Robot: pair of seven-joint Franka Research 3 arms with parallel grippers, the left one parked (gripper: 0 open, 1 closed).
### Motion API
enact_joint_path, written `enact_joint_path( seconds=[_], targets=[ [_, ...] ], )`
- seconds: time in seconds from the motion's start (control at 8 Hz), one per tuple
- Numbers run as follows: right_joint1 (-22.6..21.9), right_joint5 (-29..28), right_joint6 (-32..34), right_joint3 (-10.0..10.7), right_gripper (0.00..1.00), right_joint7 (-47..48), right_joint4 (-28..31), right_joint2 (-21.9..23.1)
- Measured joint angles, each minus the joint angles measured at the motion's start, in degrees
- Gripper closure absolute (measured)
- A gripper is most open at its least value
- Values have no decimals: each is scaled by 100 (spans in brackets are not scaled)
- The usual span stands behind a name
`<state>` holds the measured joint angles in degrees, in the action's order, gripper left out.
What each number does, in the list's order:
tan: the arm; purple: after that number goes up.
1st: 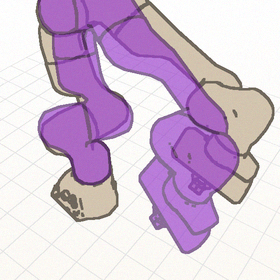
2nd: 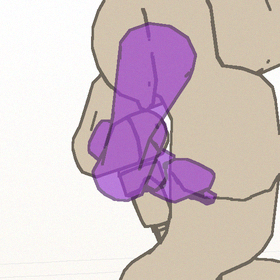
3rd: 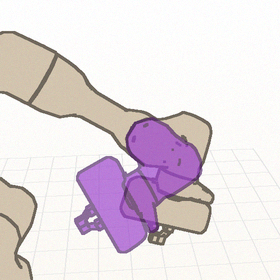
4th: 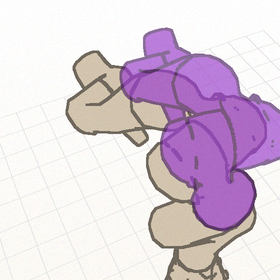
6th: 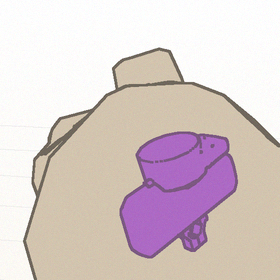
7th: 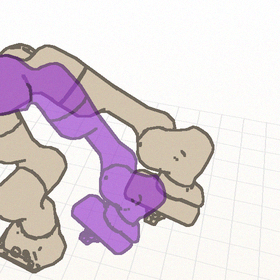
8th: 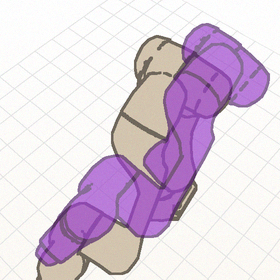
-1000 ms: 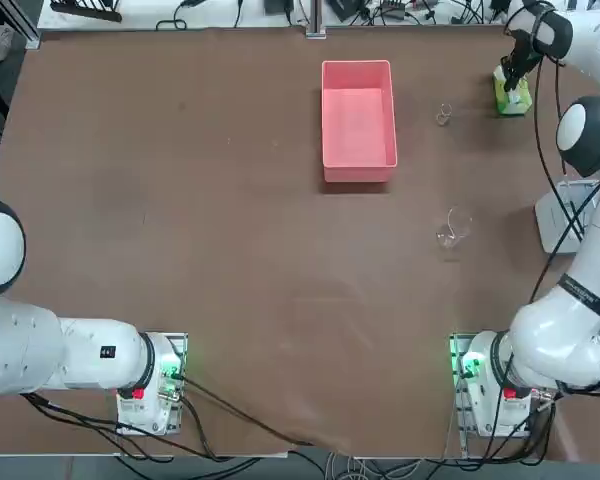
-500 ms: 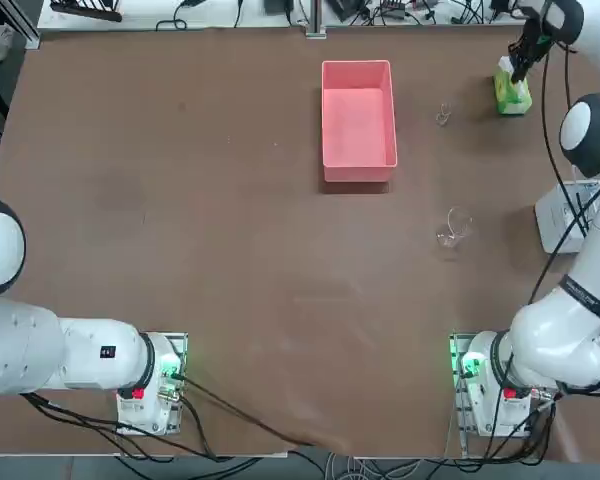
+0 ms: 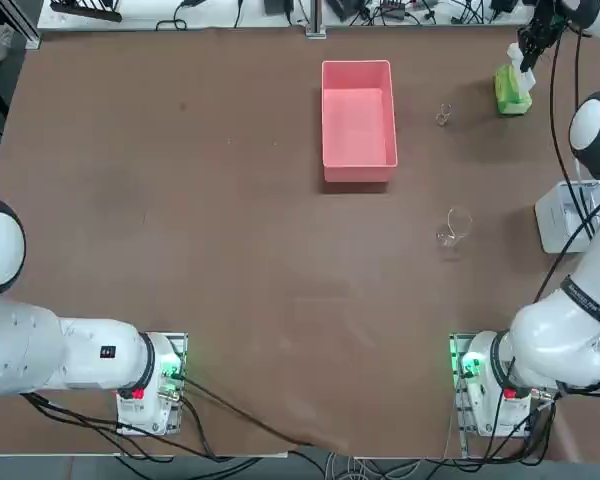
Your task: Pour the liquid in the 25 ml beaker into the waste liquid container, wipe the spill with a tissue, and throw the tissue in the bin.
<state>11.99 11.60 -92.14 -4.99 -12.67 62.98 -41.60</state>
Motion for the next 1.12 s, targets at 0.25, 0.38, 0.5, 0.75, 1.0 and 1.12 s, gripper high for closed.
enact_joint_path(
  seconds=[0.25,0.38,0.5,0.75,1.0,1.12],
  targets=[
    [-3,-248,430,-155,98,0,-3,201],
    [-5,-520,587,-181,98,0,-4,318],
    [-8,-745,734,-200,98,0,-5,424],
    [-5,-963,890,-523,98,-18,-1,484],
    [-28,-1418,890,-967,98,-114,19,478],
    [-41,-1935,890,-1028,98,-314,33,467]
  ],
)
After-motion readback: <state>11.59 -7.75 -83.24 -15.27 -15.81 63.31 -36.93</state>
